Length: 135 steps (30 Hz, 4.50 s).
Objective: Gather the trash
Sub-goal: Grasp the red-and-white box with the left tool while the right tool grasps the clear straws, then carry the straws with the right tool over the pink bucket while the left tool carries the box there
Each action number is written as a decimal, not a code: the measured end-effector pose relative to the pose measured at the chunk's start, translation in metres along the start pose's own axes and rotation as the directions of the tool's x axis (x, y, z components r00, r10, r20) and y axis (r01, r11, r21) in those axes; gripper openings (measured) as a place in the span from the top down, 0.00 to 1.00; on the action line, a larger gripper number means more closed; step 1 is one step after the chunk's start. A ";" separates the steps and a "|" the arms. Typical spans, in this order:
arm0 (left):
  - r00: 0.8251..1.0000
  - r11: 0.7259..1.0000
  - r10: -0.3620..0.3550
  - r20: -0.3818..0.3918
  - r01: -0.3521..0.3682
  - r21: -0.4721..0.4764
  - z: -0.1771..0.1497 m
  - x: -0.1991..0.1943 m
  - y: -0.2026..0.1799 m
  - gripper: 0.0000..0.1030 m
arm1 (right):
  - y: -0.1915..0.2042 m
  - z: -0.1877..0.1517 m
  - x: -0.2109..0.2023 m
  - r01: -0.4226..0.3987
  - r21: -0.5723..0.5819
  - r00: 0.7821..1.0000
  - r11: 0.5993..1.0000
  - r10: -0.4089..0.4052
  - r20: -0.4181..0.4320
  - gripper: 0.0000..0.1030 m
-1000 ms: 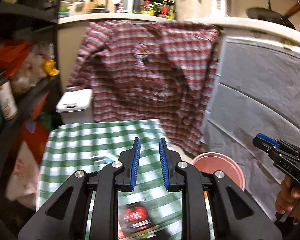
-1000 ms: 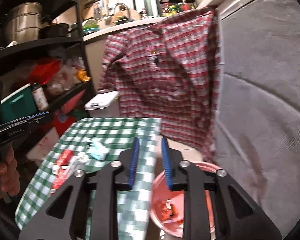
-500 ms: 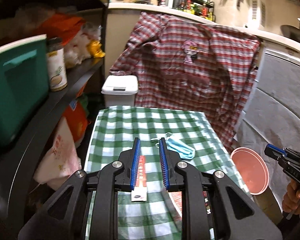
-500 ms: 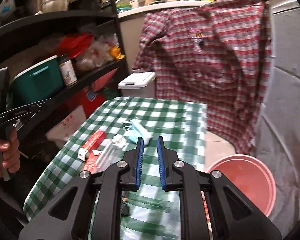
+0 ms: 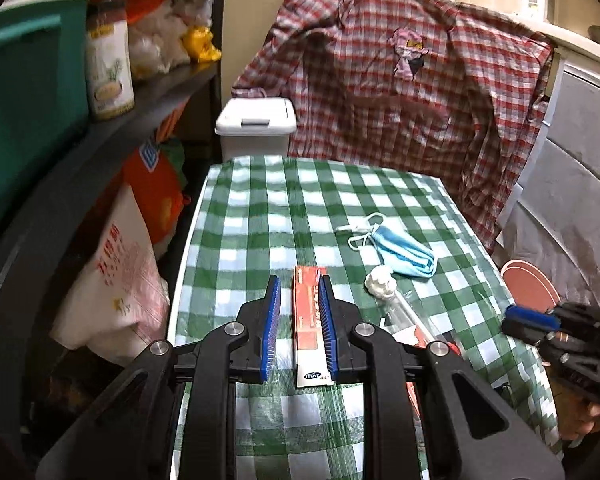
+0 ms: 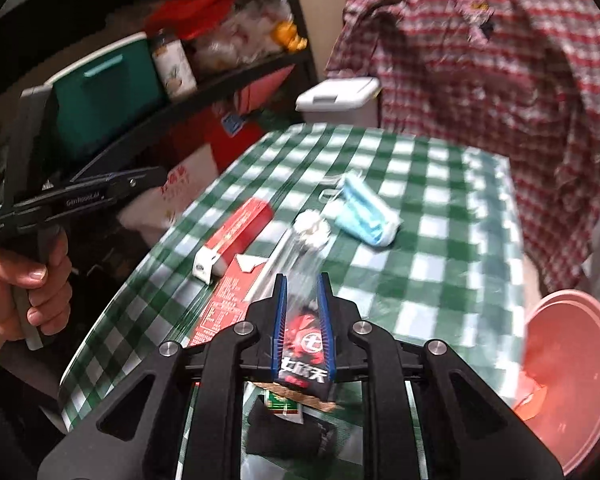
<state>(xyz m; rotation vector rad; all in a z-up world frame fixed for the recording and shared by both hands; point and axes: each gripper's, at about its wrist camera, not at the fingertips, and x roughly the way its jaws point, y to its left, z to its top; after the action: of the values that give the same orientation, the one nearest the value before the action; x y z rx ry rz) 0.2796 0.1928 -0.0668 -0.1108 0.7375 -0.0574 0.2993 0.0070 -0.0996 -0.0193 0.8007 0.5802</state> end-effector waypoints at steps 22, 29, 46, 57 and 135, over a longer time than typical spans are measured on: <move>0.975 0.999 -0.015 -0.220 0.022 0.029 -0.030 0.079 -0.009 0.53 | -0.007 -0.012 0.067 -0.031 0.058 0.978 0.998 0.042 -0.205 0.75; 0.965 0.999 -0.007 -0.263 0.017 0.038 -0.035 0.092 -0.010 0.56 | -0.004 -0.009 0.062 -0.010 0.020 0.985 1.000 0.013 -0.174 0.97; 0.985 1.000 0.021 -0.170 -0.019 0.015 -0.015 0.057 -0.017 0.67 | -0.017 0.005 0.002 0.042 0.022 0.999 0.999 -0.042 -0.020 0.98; 0.996 1.000 0.015 -0.086 -0.015 0.000 -0.005 0.021 -0.045 0.67 | -0.034 0.008 -0.043 0.081 0.057 0.994 0.995 -0.085 0.068 0.98; 0.959 0.929 -0.282 -0.018 0.278 0.244 -0.013 -0.010 -0.287 0.67 | -0.184 -0.032 -0.224 0.439 0.299 0.835 0.847 -0.508 0.214 0.98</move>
<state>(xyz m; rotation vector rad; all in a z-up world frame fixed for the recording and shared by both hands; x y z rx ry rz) 0.2598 -0.0918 -0.0353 0.0199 0.6877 -0.4197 0.2461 -0.2637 -0.0062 0.0827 0.5460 0.0014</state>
